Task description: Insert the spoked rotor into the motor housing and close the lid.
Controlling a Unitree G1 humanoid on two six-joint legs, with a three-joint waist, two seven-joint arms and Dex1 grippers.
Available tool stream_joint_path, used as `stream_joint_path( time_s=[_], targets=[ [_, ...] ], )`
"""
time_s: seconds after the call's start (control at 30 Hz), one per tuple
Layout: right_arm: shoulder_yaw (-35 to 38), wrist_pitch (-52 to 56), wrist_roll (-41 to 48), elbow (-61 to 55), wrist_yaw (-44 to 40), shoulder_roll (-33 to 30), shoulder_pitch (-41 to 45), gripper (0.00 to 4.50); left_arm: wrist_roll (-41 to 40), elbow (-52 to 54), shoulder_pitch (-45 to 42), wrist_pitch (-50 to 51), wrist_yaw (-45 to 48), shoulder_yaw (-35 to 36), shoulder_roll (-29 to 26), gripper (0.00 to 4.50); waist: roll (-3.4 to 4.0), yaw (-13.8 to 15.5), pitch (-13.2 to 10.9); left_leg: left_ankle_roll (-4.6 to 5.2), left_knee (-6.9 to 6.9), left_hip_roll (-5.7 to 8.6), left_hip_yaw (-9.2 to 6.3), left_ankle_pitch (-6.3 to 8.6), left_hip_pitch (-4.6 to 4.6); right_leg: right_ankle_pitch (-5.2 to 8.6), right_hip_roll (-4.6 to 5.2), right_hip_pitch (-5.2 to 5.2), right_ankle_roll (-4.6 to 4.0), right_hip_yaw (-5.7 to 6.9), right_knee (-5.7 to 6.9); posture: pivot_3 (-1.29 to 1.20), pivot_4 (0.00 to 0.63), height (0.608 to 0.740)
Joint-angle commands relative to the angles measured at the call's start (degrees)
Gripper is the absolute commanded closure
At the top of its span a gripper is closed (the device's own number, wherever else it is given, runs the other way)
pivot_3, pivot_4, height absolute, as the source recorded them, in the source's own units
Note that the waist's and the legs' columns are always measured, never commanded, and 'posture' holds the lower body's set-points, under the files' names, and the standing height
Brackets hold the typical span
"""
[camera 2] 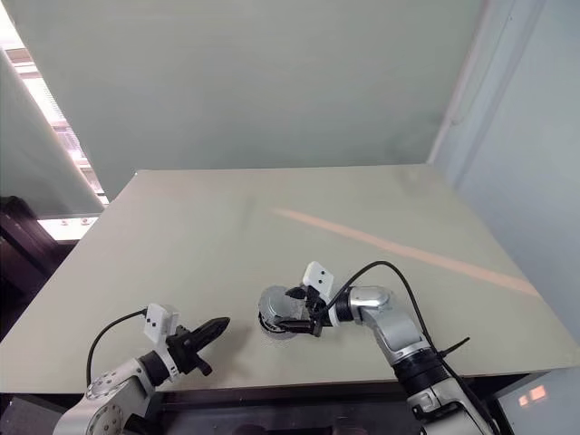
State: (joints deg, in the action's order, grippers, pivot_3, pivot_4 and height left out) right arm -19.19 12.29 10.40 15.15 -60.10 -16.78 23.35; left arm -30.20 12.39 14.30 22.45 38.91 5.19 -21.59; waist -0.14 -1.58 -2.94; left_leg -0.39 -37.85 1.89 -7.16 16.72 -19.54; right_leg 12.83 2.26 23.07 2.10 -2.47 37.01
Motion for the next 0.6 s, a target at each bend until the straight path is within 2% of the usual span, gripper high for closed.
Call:
stream_joint_path(
  time_s=[0.03,0.6],
  targets=[
    [0.8,-4.5,-1.0,2.5,0.3,1.0,2.6,0.59,-0.4,2.9,-0.2,-0.4,0.5,0.3,-0.5,4.48,0.01,0.0,0.0,0.0,-0.04,-0.04,0.02,0.0,0.0,-0.05,-0.04,-0.01,0.0,-0.01,0.0,0.0,0.0,0.74],
    [0.9,-13.0,-4.6,16.6,0.3,4.2,7.8,0.59,-0.4,3.7,-0.7,0.8,0.5,-0.1,-1.2,4.48,0.08,-0.1,0.0,-0.04,-0.08,-0.38,0.14,-0.03,0.07,-0.21,-0.4,-0.02,-0.21,-0.1,0.0,0.0,0.0,0.74]
  ],
)
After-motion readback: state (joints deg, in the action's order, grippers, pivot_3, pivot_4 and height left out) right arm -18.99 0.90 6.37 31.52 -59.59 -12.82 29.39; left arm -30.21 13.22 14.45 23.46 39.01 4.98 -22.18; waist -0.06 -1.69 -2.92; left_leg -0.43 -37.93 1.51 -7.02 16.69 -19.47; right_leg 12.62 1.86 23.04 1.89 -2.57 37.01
